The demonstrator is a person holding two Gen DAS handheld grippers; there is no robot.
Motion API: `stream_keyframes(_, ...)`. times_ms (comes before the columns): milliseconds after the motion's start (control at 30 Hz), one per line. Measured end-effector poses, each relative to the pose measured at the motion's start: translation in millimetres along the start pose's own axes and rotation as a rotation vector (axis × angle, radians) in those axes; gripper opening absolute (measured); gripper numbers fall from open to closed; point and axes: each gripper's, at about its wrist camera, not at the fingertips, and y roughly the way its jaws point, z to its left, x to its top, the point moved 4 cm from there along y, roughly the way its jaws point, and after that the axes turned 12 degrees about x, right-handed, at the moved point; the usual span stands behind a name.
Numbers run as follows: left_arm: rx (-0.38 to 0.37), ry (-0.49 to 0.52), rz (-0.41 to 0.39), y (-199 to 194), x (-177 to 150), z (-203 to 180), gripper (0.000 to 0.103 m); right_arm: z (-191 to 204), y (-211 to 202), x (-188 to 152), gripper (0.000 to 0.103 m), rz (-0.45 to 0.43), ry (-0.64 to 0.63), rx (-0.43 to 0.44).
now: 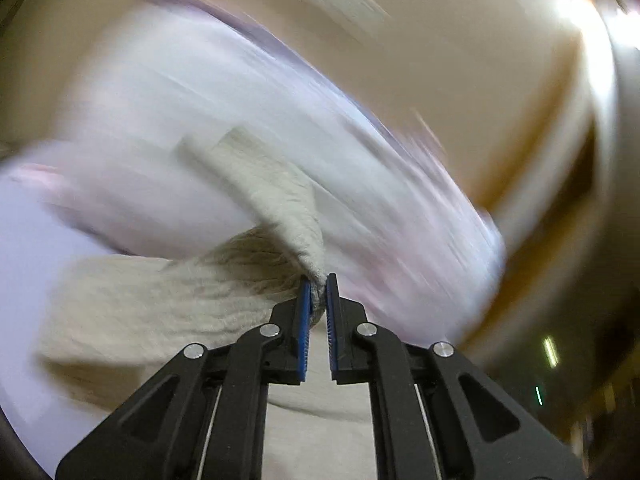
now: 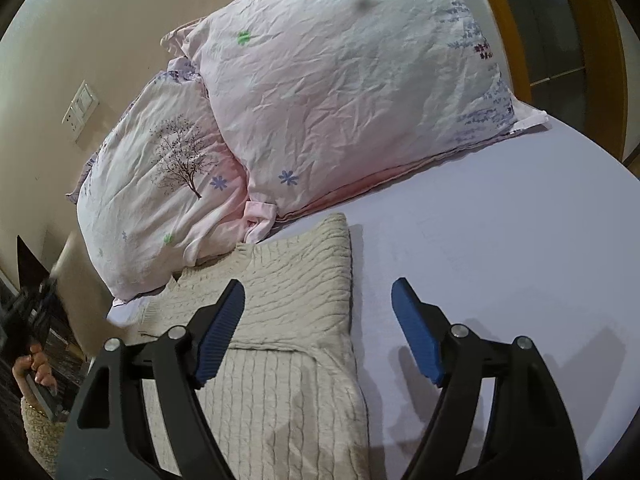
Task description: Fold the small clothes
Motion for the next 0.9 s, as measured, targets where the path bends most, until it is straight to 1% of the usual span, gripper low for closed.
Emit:
stream_keyframes(33,-0.039,0.07,0.086,28.4,-20.1,-33.6,0.009,-3.0,0.5,-2.8,0.076,0.012,0.009,-0.002)
stream_keyframes(67,-0.061,0.148,0.191,59.9,-45.6,-64.2,0.009,-5.3,-0.3,-4.7,0.076,0.024,0.017,-0.005)
stream_keyframes(100,-0.06,0.204,0.283,84.0,-69.6,-83.5,0.009,-7.0,-2.5,-6.3,0.076,0.033,0.023,-0.005)
stream_keyframes(167,-0.06,0.216,0.369,99.8,-93.5,-90.3,0.009,-10.5,-18.3,-9.7,0.076,0.04,0.014,0.007)
stream_keyframes(200,-0.065,0.206,0.379,97.6,-96.4,-86.4,0.009,-11.9,-25.8,-11.2,0.076,0.041,0.003,0.003)
stream_keyframes(233,-0.061,0.198,0.374,89.7,-96.5,-79.2,0.009,-13.6,-35.3,-13.3,0.077,0.041,-0.01,0.002)
stream_keyframes(300,-0.042,0.185,0.325,54.3,-89.0,-56.1,0.009,-18.3,-56.9,-21.4,0.08,0.052,-0.017,0.036)
stream_keyframes(333,-0.038,0.182,0.306,41.0,-87.6,-47.8,0.009,-21.4,-69.8,-30.1,0.08,0.071,-0.003,0.085)
stream_keyframes(400,-0.029,0.164,0.258,-11.0,-83.5,-18.4,0.013,-24.5,-86.7,-45.2,0.08,0.103,0.033,0.17)
stream_keyframes(433,-0.023,0.155,0.24,-38.9,-84.5,-3.6,0.019,-24.9,-95.4,-54.7,0.08,0.122,0.05,0.219)
stream_keyframes(467,-0.009,0.149,0.227,-54.7,-85.2,2.7,0.024,-25.0,-108.7,-70.7,0.08,0.15,0.072,0.291)
stream_keyframes(500,0.01,0.142,0.21,-77.3,-95.4,14.2,0.041,-25.2,-115.1,-79.9,0.08,0.167,0.08,0.321)
stream_keyframes(533,0.029,0.13,0.194,-95.7,-101.6,28.1,0.058,-25.0,-126.0,-96.1,0.08,0.196,0.085,0.363)
stream_keyframes(567,0.058,0.106,0.17,-124.8,-113.5,46.5,0.064,-24.5,-132.4,-106.4,0.08,0.217,0.081,0.386)
stream_keyframes(600,0.071,0.09,0.164,-138.8,-118.5,55.6,0.066,-25.2,-139.5,-119.1,0.08,0.241,0.08,0.399)
stream_keyframes(633,0.08,0.069,0.165,-155.4,-128.1,67.5,0.067,-27.2,-146.8,-136.3,0.08,0.285,0.09,0.407)
stream_keyframes(700,0.082,0.007,0.178,-186.5,-154.8,91.6,0.067,-31.5,-152.7,-160.1,0.075,0.347,0.128,0.411)
stream_keyframes(733,0.073,-0.03,0.181,-201.4,-170.0,104.1,0.067,-34.0,-152.8,-168.4,0.07,0.366,0.149,0.415)
stream_keyframes(767,0.064,-0.056,0.187,-207.5,-180.3,111.7,0.067,-37.9,-149.7,-179.9,0.066,0.388,0.194,0.44)
stream_keyframes(800,0.046,-0.077,0.196,-212.4,-189.5,117.5,0.067,-40.6,-144.8,-187.1,0.065,0.403,0.232,0.466)
stream_keyframes(833,0.016,-0.097,0.209,-215.7,-200.7,122.9,0.067,-44.5,-134.5,-197.3,0.062,0.425,0.288,0.504)
stream_keyframes(900,-0.009,-0.116,0.236,-211.9,-218.6,128.4,0.067,-48.1,-118.6,-207.4,0.053,0.454,0.341,0.539)
